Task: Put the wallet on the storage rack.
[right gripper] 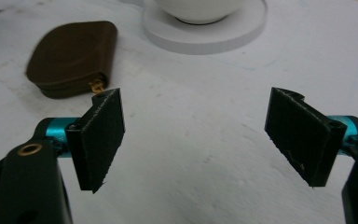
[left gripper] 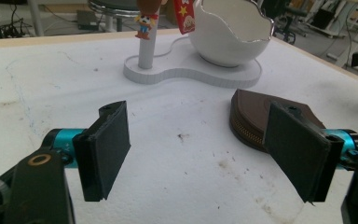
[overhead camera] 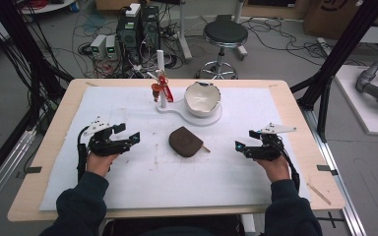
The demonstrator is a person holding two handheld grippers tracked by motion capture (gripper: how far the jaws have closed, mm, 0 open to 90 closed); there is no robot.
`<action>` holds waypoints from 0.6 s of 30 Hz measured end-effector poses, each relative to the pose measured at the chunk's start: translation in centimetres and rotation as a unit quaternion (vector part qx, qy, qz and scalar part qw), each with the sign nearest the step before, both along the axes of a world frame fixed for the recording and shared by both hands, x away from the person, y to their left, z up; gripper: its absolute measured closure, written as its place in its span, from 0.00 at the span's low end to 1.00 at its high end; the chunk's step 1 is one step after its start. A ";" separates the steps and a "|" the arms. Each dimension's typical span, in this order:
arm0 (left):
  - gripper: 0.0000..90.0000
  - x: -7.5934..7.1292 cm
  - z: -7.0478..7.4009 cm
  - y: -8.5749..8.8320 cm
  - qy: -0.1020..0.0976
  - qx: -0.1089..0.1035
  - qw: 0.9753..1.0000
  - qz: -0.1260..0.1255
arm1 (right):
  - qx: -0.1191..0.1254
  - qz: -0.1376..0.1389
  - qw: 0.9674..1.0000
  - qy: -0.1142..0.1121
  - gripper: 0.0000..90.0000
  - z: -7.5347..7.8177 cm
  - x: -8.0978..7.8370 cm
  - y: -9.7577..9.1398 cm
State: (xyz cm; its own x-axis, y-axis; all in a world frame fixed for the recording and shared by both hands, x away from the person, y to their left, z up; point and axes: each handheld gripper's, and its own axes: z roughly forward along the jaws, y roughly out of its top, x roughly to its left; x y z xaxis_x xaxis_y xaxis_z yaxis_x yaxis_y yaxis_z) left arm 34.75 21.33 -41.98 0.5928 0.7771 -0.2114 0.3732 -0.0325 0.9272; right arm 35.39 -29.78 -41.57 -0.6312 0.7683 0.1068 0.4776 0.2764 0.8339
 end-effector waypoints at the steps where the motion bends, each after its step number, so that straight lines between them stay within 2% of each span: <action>1: 0.26 0.1 -0.1 0.0 0.002 -0.002 1.000 0.000 | 0.006 0.005 1.000 0.002 0.22 0.0 0.1 0.4; 5: 0.26 0.4 -0.5 -0.2 0.009 -0.003 1.000 -0.004 | 0.013 0.032 0.999 0.013 0.22 -0.4 0.6 2.5; 8: 0.26 0.6 -0.7 -0.4 0.012 -0.002 1.000 -0.007 | 0.003 0.054 0.998 0.023 0.22 -1.0 1.2 4.4; 11: 0.26 0.6 -0.8 -0.4 0.012 0.001 1.000 -0.009 | 0.004 0.070 0.997 0.036 0.22 -1.5 2.0 6.2; 18: 0.26 0.6 -0.7 -0.4 0.012 0.000 1.000 -0.009 | 0.035 0.106 0.992 0.061 0.22 -2.3 4.1 10.6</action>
